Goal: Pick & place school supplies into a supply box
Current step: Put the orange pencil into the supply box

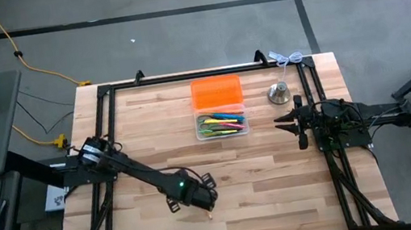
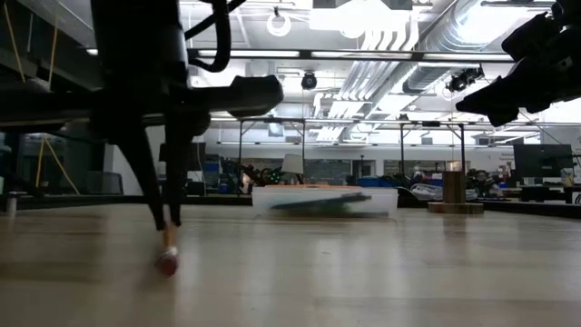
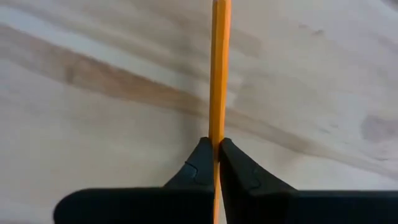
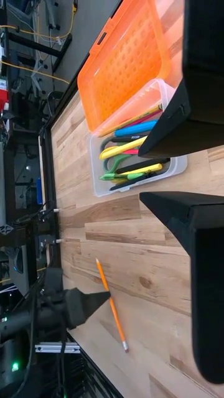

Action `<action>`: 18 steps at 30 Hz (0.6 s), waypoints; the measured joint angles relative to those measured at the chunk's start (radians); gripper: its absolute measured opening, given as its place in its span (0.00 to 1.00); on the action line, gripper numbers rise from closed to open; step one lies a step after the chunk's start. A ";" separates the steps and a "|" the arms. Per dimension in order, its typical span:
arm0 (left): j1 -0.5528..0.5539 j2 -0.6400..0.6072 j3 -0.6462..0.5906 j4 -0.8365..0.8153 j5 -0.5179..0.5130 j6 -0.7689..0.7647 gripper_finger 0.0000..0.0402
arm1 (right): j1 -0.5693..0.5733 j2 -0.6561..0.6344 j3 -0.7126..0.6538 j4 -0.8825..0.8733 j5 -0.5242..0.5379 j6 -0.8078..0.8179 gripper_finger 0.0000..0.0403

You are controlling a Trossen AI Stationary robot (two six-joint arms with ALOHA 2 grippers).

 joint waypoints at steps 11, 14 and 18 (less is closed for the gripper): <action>-0.002 -0.001 0.001 0.036 -0.024 0.009 0.08 | 0.000 0.000 0.000 0.000 0.000 0.000 0.18; -0.002 -0.002 0.002 0.042 -0.026 0.014 0.08 | 0.000 0.000 0.000 0.000 0.000 0.000 0.18; -0.002 -0.002 0.003 0.049 -0.030 0.026 0.09 | 0.000 0.000 0.000 0.000 0.000 0.000 0.18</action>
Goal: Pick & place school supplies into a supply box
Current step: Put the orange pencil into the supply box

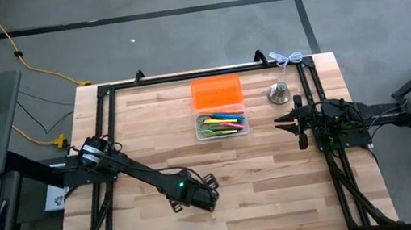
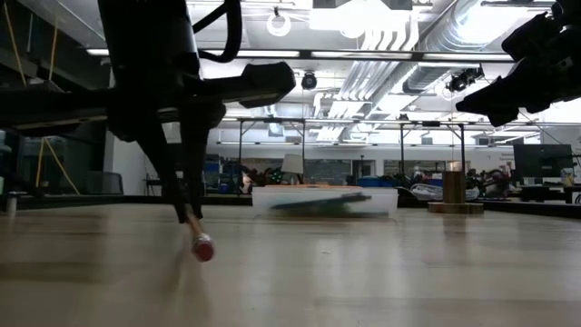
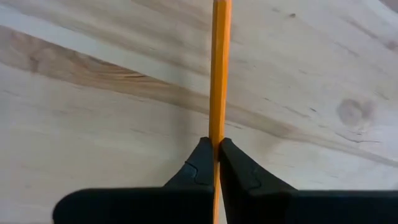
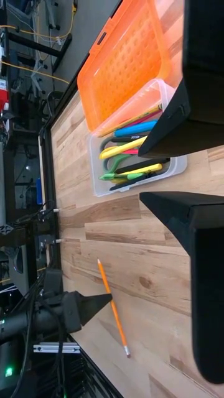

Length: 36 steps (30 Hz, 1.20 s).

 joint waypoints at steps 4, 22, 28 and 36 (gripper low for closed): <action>0.000 -0.001 0.001 0.025 -0.039 0.016 0.08 | 0.000 0.000 0.000 0.000 0.000 0.000 0.18; 0.000 -0.096 0.003 0.001 -0.239 0.116 0.09 | 0.000 0.000 0.000 -0.005 0.003 0.011 0.18; 0.000 -0.163 0.003 -0.082 -0.294 0.151 0.08 | 0.000 0.000 0.000 -0.005 0.004 0.011 0.18; 0.000 -0.230 0.002 -0.199 -0.337 0.157 0.09 | 0.000 0.000 0.000 -0.004 0.008 0.021 0.18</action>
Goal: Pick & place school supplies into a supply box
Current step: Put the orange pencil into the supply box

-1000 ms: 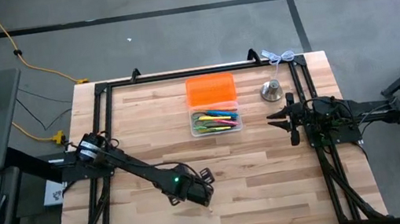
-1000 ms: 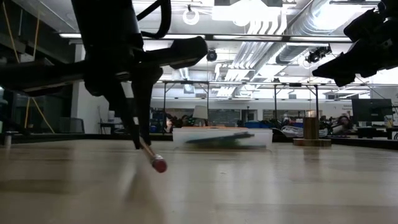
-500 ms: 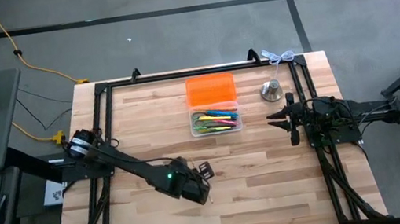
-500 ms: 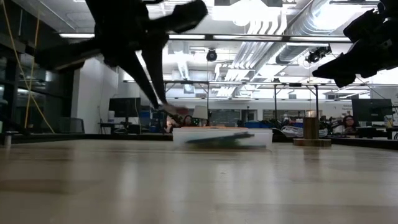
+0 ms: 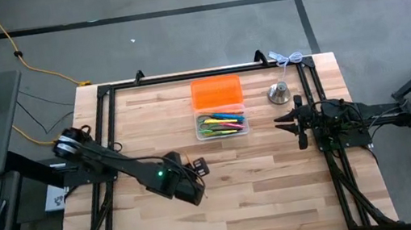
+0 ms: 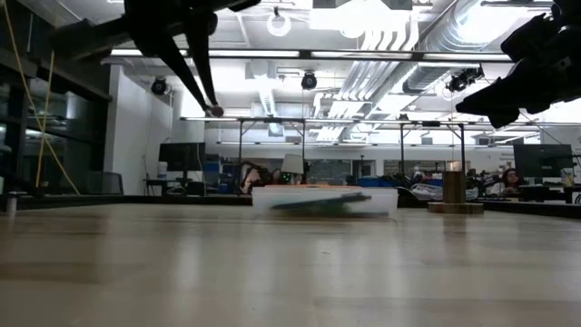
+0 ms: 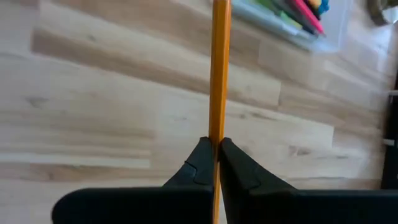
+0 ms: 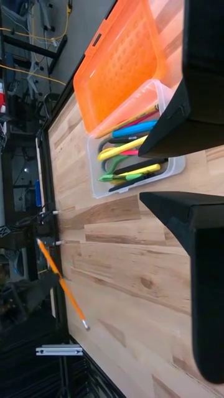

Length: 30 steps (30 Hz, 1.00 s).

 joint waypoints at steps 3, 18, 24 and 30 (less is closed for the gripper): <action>0.000 -0.022 0.000 -0.032 -0.024 0.004 0.08 | 0.000 0.000 0.000 0.000 0.000 0.005 0.18; 0.000 -0.107 0.000 -0.076 -0.224 0.139 0.09 | 0.000 0.000 0.000 0.001 0.000 0.015 0.18; 0.000 -0.132 0.000 -0.033 -0.338 0.258 0.09 | 0.000 0.000 0.000 0.001 0.000 0.017 0.18; 0.000 -0.141 0.000 0.049 -0.425 0.431 0.09 | 0.000 0.000 0.000 0.004 0.000 0.028 0.18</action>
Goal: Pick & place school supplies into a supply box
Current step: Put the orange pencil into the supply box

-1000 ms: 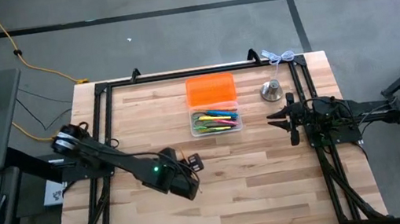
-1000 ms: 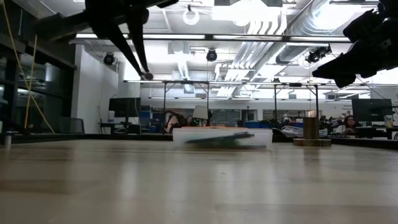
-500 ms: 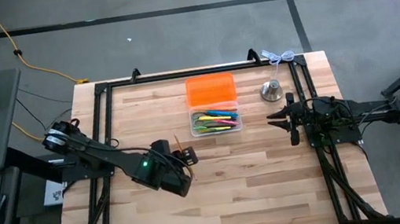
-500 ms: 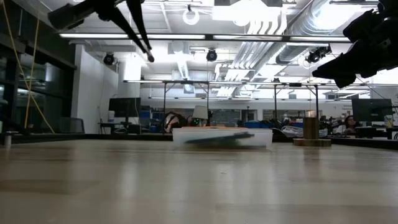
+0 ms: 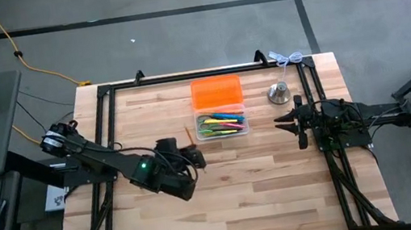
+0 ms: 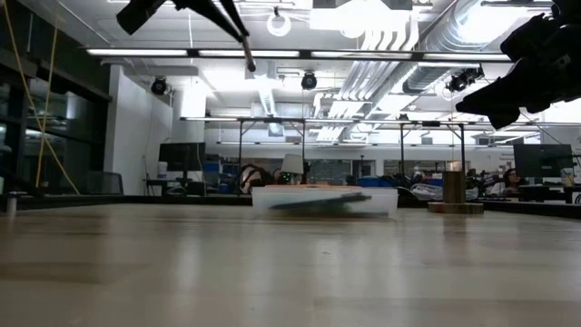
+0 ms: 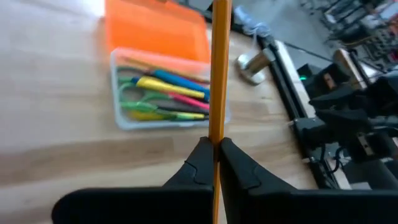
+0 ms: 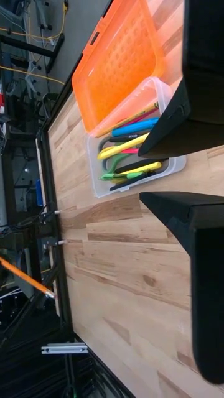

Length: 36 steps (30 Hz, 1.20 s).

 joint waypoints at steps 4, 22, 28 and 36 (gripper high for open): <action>0.000 0.000 0.000 0.071 -0.049 0.117 0.09 | 0.000 0.000 0.000 0.000 0.000 0.000 0.18; 0.000 -0.004 0.000 0.551 -0.080 0.763 0.09 | 0.000 0.000 0.000 0.000 0.000 -0.004 0.18; 0.000 -0.011 0.000 0.636 -0.046 0.884 0.09 | 0.000 0.000 0.000 0.000 0.000 -0.004 0.18; 0.001 -0.014 0.000 0.753 0.031 1.023 0.09 | 0.000 0.000 0.000 0.002 0.000 0.002 0.18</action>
